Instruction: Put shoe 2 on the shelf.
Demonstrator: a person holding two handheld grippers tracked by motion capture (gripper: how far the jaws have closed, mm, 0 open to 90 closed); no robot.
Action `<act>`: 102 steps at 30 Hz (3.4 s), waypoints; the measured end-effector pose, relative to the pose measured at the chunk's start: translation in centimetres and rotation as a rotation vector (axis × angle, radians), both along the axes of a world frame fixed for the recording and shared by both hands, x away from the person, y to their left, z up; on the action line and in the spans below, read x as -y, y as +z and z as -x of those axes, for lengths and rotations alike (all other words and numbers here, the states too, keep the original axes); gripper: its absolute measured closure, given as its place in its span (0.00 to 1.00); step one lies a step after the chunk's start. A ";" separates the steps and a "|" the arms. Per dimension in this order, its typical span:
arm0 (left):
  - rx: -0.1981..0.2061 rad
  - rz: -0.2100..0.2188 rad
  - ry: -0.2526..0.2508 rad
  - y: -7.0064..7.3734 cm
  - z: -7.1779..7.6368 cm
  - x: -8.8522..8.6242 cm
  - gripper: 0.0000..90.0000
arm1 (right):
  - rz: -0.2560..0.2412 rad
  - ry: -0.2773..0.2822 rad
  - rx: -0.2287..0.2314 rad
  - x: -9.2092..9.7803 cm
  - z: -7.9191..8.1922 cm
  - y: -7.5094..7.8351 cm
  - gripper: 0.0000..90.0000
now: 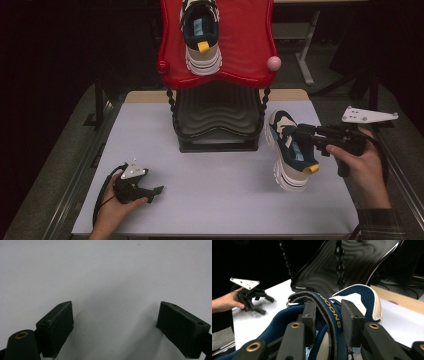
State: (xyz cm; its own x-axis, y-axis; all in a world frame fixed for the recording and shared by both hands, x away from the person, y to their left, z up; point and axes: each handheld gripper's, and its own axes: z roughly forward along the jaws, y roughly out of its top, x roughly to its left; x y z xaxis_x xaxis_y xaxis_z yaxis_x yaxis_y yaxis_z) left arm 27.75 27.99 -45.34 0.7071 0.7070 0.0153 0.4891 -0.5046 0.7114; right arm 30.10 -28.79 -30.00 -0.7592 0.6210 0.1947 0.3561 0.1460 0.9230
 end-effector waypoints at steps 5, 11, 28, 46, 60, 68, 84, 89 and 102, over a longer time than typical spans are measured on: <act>0.001 0.003 0.002 0.0 0.0 0.0 0.14 | -0.002 -0.013 0.027 0.1 -0.3 1.9 0.74; 0.001 0.002 0.002 0.0 0.0 0.0 0.14 | -0.020 -0.036 0.065 0.6 -0.7 4.3 0.74; 0.000 0.001 0.001 0.0 0.0 0.0 0.14 | -0.056 -0.123 0.189 2.2 -2.3 12.9 0.74; 0.000 -0.003 -0.003 0.0 0.0 0.0 0.14 | -0.103 -0.081 0.300 -0.4 -7.3 21.4 0.75; -0.005 0.002 0.000 0.0 -0.1 0.0 0.14 | -0.120 -0.027 0.328 -6.3 -11.9 23.3 0.75; -0.006 0.009 0.003 0.0 -0.1 0.0 0.14 | -0.062 -0.021 0.339 -9.9 -14.4 22.9 0.75; -0.006 0.000 -0.003 0.0 -0.1 0.0 0.14 | 0.040 -0.037 0.341 -13.4 -15.1 21.1 0.72; -0.001 -0.002 -0.003 0.0 0.0 0.0 0.14 | 0.032 -0.052 0.321 -13.5 -14.8 20.8 0.58; 0.000 0.001 -0.001 0.0 0.0 0.0 0.14 | -0.056 -0.052 0.268 -9.8 -12.0 20.9 0.40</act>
